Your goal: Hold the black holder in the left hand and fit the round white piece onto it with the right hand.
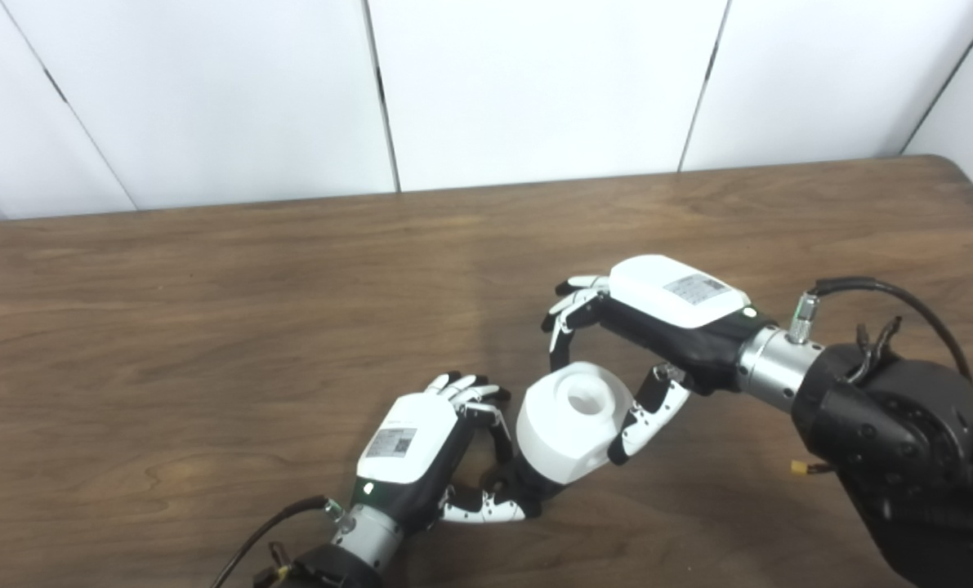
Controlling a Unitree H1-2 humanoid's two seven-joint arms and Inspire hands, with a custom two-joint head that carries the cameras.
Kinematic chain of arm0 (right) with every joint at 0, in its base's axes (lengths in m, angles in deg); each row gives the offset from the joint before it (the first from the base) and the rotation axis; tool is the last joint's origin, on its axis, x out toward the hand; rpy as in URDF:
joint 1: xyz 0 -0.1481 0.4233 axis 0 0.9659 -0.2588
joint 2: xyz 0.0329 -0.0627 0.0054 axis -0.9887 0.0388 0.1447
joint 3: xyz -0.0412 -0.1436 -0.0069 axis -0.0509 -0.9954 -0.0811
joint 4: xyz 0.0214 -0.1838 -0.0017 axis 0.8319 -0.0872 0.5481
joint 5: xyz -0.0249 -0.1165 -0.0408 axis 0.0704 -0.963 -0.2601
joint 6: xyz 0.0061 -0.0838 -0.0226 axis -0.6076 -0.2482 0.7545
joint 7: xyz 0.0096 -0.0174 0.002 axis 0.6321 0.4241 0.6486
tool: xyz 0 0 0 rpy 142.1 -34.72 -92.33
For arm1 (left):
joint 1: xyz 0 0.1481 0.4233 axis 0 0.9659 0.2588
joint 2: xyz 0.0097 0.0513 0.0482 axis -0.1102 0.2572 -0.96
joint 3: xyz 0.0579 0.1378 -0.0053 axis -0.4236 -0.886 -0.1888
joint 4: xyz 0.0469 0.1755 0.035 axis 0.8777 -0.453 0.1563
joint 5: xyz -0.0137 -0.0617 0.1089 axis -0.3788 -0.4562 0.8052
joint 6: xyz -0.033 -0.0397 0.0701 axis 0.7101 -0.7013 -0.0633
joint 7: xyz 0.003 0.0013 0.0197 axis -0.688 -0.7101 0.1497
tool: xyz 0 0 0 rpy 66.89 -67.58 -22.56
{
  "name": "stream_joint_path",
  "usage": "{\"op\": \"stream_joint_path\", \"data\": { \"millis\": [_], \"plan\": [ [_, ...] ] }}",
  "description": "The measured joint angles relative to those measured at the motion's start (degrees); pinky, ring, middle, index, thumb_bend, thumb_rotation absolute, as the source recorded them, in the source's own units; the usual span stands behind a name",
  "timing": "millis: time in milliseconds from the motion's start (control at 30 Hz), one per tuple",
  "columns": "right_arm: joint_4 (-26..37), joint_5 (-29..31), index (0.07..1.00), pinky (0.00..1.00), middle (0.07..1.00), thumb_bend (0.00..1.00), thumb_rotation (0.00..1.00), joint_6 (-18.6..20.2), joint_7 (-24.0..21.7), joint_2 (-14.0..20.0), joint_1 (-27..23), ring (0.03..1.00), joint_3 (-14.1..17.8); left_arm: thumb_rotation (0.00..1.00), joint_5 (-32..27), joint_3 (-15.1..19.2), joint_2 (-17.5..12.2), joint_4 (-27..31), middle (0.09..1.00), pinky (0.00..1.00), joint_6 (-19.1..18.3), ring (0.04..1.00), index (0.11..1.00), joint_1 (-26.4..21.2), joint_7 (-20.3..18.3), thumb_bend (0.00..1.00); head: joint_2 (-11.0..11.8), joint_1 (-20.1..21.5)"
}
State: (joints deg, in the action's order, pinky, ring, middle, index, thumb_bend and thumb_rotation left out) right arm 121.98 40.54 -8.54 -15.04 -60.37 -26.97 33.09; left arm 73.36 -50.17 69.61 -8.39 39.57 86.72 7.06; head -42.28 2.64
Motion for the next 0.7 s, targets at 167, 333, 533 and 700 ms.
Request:
{"op": "stream_joint_path", "data": {
  "millis": [167, 333, 533, 700],
  "plan": [
    [-1.22, -0.22, 0.484, 0.85, 0.793, 0.52, 0.14, -0.41, 0.68, -0.79, 0.17, 0.909, -0.39, 0.06, 0.12, -0.16, 0.06, 0.00, 0.825, 0.96, -0.28, 0.892, 0.484, -0.05, 0.01, 0.52, 0.00, 0.00],
    [-1.43, -0.58, 0.484, 0.85, 0.801, 0.52, 0.14, -1.15, 1.23, -2.13, 0.19, 0.913, -1.34, 0.06, 0.13, -0.38, 0.10, 0.00, 0.828, 0.95, -0.68, 0.892, 0.485, -0.15, 0.00, 0.52, -0.09, -0.18],
    [-2.26, -1.22, 0.483, 0.86, 0.800, 0.52, 0.14, -1.36, 1.72, -3.18, 0.19, 0.912, -1.68, 0.06, 0.18, -0.57, 0.08, 0.00, 0.827, 0.95, -0.73, 0.891, 0.484, -0.30, 0.02, 0.52, -0.18, -0.26],
    [-2.63, -1.75, 0.483, 0.86, 0.807, 0.53, 0.14, -1.38, 1.73, -4.18, 0.19, 0.916, -2.25, 0.06, 0.18, -0.66, 0.09, -0.01, 0.826, 0.96, -0.76, 0.892, 0.484, -0.35, 0.04, 0.52, -0.26, -0.35]
  ]
}}
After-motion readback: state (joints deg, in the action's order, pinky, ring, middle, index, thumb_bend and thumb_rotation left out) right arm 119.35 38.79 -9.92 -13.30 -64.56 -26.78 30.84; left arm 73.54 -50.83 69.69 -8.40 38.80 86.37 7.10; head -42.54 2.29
